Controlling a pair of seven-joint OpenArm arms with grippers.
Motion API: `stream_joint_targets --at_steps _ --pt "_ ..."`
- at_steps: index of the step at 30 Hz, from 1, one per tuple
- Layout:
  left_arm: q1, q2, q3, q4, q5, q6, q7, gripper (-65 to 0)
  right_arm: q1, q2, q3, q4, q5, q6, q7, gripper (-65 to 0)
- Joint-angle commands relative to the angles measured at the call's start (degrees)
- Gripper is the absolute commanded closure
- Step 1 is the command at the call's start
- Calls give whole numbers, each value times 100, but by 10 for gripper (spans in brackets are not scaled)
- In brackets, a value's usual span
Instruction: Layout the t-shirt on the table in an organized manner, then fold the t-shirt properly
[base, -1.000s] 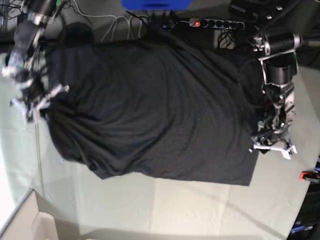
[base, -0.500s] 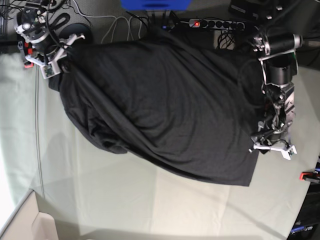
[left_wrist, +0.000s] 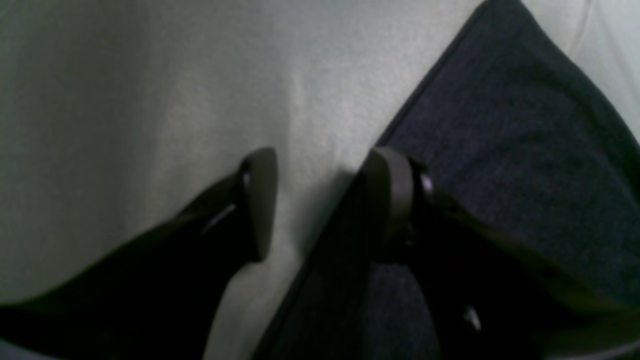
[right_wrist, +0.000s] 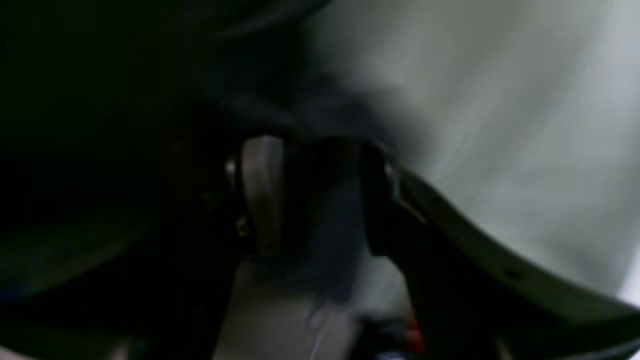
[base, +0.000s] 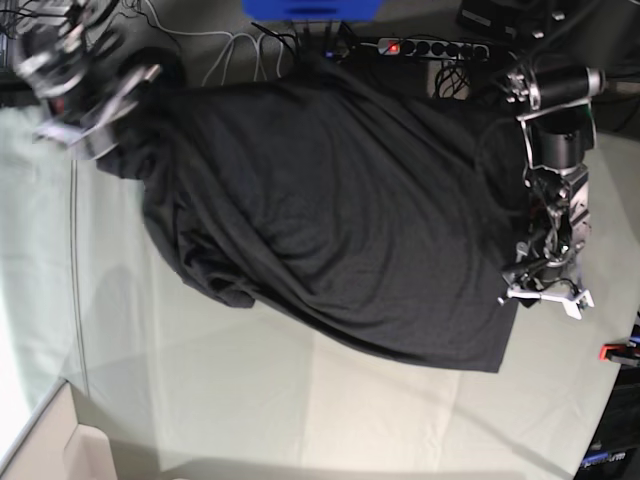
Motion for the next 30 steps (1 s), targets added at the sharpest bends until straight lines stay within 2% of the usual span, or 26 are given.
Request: stream_joint_targets --at_steps 1,3,6,12,17,23,27,30 --pt "-41 -45 -9 12 1 49 190 -289 202 -55 228 89 109 8 116 -274" --pt "-24 -45 -9 12 1 49 190 -289 729 -116 482 -25 109 8 116 -290" --pt "38 -45 -9 21 1 49 190 -289 1520 -125 386 -491 74 8 72 -323" --pt "47 -45 -9 12 10 49 190 -289 3173 -90 -10 -1845 65 8 -957 -340" --pt "47 -45 18 12 10 49 208 -289 4246 -90 -10 -3058 65 8 -1106 -340" --pt "56 -45 0 12 10 49 208 -289 4949 -125 -45 -4298 65 8 -1106 -340" --pt "126 -45 -9 21 10 49 208 -289 4975 -134 -388 -4755 65 8 -1097 -340" --pt "126 -45 -9 21 10 49 208 -289 4887 -292 -572 -4808 74 8 -1097 -339"
